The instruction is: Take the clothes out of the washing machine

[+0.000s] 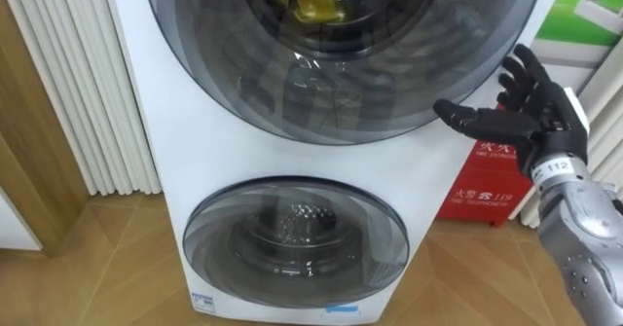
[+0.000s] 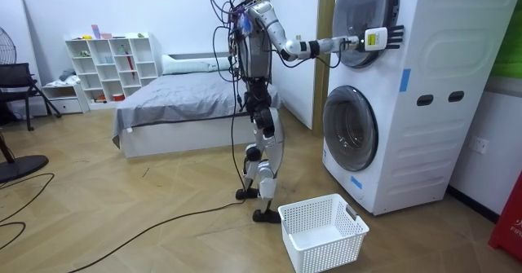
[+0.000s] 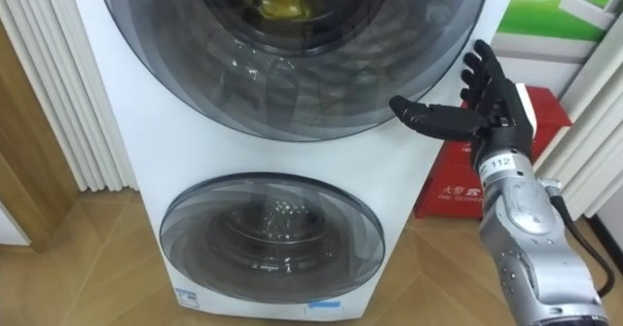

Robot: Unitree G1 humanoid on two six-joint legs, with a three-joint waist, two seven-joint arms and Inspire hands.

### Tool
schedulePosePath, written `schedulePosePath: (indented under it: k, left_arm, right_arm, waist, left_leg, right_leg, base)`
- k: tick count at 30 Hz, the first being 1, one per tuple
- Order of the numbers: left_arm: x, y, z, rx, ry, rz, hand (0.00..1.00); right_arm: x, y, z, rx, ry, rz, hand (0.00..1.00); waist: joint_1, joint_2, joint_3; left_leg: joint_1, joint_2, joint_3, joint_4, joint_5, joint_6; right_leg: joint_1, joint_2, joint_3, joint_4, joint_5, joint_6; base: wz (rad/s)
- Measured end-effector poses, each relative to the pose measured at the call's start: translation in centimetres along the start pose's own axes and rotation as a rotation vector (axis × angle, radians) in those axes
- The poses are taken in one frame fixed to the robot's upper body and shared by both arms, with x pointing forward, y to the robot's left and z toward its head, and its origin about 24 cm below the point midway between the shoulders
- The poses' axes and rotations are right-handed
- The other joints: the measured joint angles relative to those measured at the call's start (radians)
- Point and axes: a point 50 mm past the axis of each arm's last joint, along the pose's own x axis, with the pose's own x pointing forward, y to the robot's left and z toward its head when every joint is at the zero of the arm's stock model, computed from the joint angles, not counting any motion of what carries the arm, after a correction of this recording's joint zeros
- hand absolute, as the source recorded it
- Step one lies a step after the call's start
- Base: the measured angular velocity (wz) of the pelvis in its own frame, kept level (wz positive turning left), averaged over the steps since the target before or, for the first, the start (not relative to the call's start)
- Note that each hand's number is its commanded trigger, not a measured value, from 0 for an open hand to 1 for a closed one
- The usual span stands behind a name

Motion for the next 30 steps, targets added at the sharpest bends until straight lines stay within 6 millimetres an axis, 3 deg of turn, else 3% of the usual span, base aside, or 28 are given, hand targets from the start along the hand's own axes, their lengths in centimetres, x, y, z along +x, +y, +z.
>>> schedulePosePath:
  k: [5, 23, 30]
  left_arm:
    - [0.0, -0.1, -0.4, 0.002, 0.007, -0.006, 0.00]
    - [-0.1, -0.2, 0.3, 0.013, -0.049, -0.006, 0.00]
    - [-0.1, -0.4, 0.3, 0.041, -0.054, -0.014, 0.00]
  right_arm:
    - [-0.3, 0.8, 1.1, -0.008, -0.051, 0.027, 0.00]
    - [-2.0, 3.7, 7.2, 0.043, -0.309, 0.156, 0.00]
    - [-3.1, 4.4, 7.3, 0.023, -0.328, 0.189, 0.00]
  waist:
    - [0.000, 0.008, -0.0039]
    - [-0.030, 0.005, -0.0038]
    - [-0.029, 0.005, -0.0037]
  left_leg:
    - [-0.002, 0.001, 0.012, 0.001, 0.000, 0.000]
    - [0.015, 0.004, 0.045, -0.007, 0.000, 0.000]
    - [0.029, 0.006, 0.067, -0.012, 0.000, 0.000]
  right_leg:
    - [-0.006, 0.002, 0.010, 0.003, 0.001, -0.001]
    - [-0.019, 0.001, 0.043, 0.032, -0.010, -0.005]
    - [-0.019, 0.004, 0.053, 0.032, -0.010, -0.006]
  base:
    - [-0.06]
    - [-0.06]
    - [-0.12]
